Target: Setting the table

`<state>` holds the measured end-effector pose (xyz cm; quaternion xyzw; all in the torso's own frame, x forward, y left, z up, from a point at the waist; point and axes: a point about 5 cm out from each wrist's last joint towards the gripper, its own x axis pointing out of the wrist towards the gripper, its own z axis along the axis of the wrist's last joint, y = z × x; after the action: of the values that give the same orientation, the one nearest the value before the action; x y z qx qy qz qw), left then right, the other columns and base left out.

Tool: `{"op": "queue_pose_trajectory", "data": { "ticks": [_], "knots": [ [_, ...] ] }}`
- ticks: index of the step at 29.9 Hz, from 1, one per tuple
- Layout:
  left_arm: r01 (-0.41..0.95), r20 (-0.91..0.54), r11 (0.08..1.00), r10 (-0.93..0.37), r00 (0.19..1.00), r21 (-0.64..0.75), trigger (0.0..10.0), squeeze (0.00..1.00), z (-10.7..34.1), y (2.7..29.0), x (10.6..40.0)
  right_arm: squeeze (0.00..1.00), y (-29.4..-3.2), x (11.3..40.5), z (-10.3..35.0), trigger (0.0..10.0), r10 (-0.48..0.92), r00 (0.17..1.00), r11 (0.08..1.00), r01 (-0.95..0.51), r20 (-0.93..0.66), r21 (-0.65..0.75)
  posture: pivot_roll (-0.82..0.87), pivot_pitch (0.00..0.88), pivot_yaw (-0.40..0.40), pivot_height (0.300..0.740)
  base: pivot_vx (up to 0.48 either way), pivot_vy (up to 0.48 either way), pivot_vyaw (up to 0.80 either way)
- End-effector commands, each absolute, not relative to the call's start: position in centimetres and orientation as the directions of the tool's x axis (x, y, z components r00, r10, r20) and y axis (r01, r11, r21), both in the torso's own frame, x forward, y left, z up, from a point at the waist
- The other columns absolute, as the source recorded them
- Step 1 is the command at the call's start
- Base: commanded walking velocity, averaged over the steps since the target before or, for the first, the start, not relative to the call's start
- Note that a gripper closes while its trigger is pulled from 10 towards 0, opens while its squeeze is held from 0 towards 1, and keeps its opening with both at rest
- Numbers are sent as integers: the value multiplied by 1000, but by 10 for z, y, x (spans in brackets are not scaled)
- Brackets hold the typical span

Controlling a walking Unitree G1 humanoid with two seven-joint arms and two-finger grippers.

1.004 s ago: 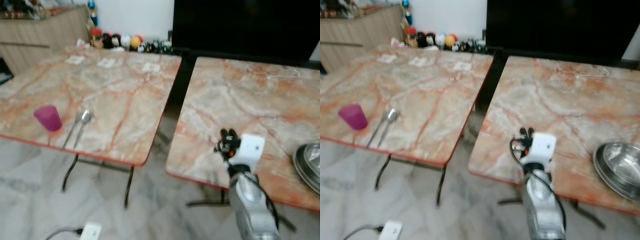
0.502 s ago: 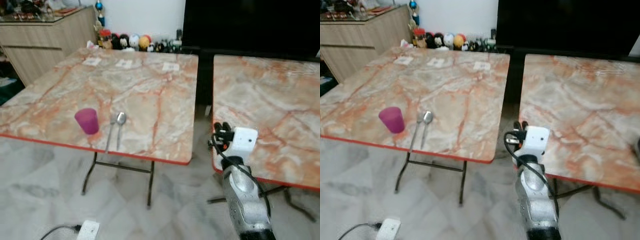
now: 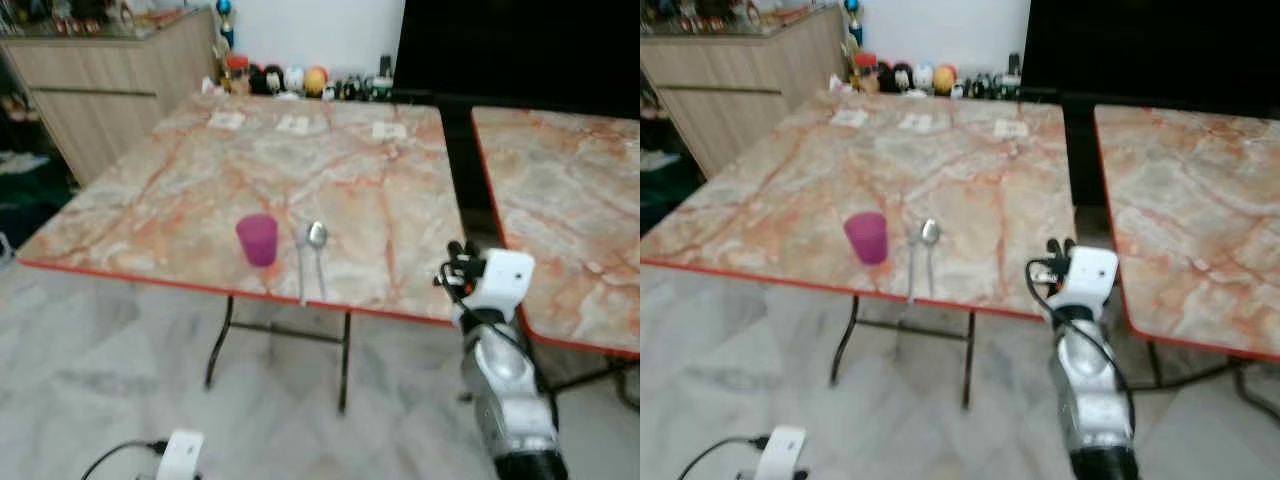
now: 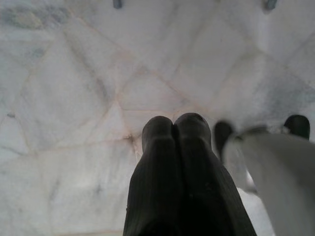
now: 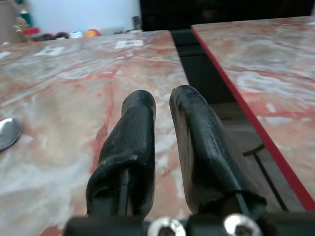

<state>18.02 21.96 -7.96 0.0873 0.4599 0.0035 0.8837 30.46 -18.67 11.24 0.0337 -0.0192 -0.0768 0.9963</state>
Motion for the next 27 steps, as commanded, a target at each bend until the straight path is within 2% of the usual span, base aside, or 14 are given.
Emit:
{"op": "queue_pose_trajectory", "data": {
  "ticks": [1,7,14,21,27],
  "knots": [
    [53,-804,985,102,586,164,10000,0,-76,225,184,0,-184,309,122,10000,-145,987,987,140,66,74,38,0,-12,740,0,480,0],
    [54,-807,983,113,580,177,10000,0,-76,228,183,0,-198,313,128,10000,-185,979,982,180,90,60,63,0,-9,740,0,455,0],
    [64,-812,984,101,575,167,10000,0,-77,229,181,0,-198,316,131,10000,-187,978,981,181,96,68,67,0,-9,740,0,0,0],
    [35,-811,987,109,575,158,10000,0,-80,229,175,0,-180,314,122,10000,-121,990,990,116,66,76,100,0,-32,740,0,0,0],
    [45,-819,988,98,566,150,10000,0,-82,228,171,0,-181,316,126,10000,-125,989,989,118,74,86,82,0,-34,740,85,0,0]
  ]
}}
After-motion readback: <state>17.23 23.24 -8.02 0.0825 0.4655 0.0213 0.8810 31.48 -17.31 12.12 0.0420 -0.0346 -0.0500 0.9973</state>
